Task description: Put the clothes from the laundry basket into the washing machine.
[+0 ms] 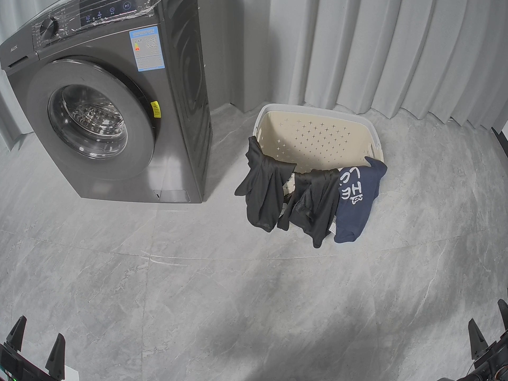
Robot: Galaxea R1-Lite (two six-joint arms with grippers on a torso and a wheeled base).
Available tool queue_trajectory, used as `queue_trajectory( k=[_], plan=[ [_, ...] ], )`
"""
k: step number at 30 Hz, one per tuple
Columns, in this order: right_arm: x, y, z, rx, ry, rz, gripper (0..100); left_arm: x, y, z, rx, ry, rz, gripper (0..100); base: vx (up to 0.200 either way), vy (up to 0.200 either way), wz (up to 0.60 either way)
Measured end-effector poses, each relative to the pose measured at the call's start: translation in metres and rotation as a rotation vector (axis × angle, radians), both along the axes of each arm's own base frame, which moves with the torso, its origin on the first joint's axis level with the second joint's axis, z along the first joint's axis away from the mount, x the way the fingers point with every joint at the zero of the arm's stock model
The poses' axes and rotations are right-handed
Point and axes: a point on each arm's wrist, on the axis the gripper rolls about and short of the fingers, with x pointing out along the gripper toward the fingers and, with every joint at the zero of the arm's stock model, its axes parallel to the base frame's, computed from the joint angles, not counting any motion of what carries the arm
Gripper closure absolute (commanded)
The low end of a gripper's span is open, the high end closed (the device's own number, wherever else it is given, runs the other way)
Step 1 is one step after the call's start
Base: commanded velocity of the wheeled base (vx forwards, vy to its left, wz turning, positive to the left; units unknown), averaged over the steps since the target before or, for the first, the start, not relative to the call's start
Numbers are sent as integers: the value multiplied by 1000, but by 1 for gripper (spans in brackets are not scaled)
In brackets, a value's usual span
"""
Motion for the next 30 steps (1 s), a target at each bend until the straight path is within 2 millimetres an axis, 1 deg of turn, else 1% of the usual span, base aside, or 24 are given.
queue_trajectory(
  k=[2, 14, 30],
  plan=[
    [0, 0, 0, 0, 0, 0, 0, 0, 0, 0, 0, 0, -1, 0, 0, -200, 0],
    [0, 0, 0, 0, 0, 1, 0, 0, 0, 0, -3, -1, 1, 0, 0, 0, 0],
    [0, 0, 0, 0, 0, 0, 0, 0, 0, 0, -4, 0, 0, 0, 200, 0, 0]
  ],
)
